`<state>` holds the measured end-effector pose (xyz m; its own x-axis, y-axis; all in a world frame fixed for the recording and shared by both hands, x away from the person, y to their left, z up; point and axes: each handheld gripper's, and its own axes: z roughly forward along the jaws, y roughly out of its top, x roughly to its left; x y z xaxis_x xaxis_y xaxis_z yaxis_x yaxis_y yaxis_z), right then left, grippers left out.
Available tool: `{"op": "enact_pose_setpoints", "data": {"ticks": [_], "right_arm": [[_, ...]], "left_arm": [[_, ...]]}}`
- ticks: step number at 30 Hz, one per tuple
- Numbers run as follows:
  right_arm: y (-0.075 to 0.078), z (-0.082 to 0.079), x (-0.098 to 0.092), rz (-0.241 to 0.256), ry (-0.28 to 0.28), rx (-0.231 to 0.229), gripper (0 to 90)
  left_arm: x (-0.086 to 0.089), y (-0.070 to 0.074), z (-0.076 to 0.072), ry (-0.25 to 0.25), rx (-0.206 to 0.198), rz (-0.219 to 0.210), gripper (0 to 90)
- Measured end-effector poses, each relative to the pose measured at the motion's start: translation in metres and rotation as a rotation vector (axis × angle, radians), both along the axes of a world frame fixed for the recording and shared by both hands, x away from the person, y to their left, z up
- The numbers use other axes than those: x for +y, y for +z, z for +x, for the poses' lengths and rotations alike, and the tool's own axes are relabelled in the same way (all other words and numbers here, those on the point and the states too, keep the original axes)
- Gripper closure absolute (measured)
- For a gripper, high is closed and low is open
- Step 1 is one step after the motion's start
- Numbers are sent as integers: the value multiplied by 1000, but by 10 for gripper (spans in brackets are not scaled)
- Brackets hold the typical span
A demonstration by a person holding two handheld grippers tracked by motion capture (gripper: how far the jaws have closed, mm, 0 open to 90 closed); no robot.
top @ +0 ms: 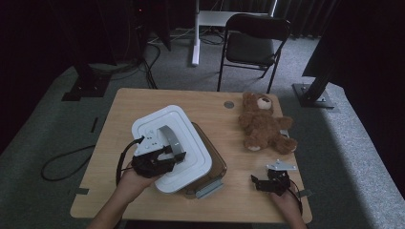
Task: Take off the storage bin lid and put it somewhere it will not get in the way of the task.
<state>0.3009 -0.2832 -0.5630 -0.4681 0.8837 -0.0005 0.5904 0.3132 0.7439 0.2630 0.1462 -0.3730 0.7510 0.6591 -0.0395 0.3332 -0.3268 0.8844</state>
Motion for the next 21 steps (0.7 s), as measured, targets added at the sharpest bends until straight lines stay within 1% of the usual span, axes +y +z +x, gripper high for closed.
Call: {"op": "enact_pose_setpoints", "data": {"ticks": [1, 2, 3, 5, 8, 9, 11, 12, 13, 14, 16, 17, 18, 20, 21], "right_arm": [[0, 0, 0, 0, 0, 0, 123], [0, 0, 0, 0, 0, 0, 123], [0, 0, 0, 0, 0, 0, 123], [0, 0, 0, 0, 0, 0, 123], [0, 0, 0, 1, -1, 1, 123], [0, 0, 0, 1, -1, 2, 123], [0, 0, 0, 2, -1, 2, 123], [0, 0, 0, 1, 0, 2, 123], [0, 0, 0, 0, 0, 2, 123], [0, 0, 0, 0, 0, 1, 123], [0, 0, 0, 0, 0, 2, 123], [0, 0, 0, 0, 0, 2, 123], [0, 0, 0, 0, 0, 2, 123], [0, 0, 0, 0, 0, 1, 123], [0, 0, 0, 0, 0, 2, 123]], "left_arm": [[2, 0, 0, 2, -5, -2, 607], [7, 0, -2, 15, -10, -3, 607], [7, 0, -2, 15, -10, -3, 607], [16, 0, -4, 30, -15, -12, 607], [25, 0, -7, 43, -26, -10, 607], [30, 0, -8, 57, -28, -14, 607], [32, -1, -8, 66, -28, -16, 607], [40, -2, -8, 87, -28, -19, 607], [40, -2, -8, 87, -28, -19, 608], [47, -4, -9, 102, -22, -29, 608], [54, -5, -11, 115, -27, -24, 607], [54, -5, -11, 115, -27, -24, 607], [61, -8, -12, 124, -30, -20, 608], [68, -10, -13, 130, -28, -21, 607], [72, -12, -13, 139, -20, -23, 607]]}}
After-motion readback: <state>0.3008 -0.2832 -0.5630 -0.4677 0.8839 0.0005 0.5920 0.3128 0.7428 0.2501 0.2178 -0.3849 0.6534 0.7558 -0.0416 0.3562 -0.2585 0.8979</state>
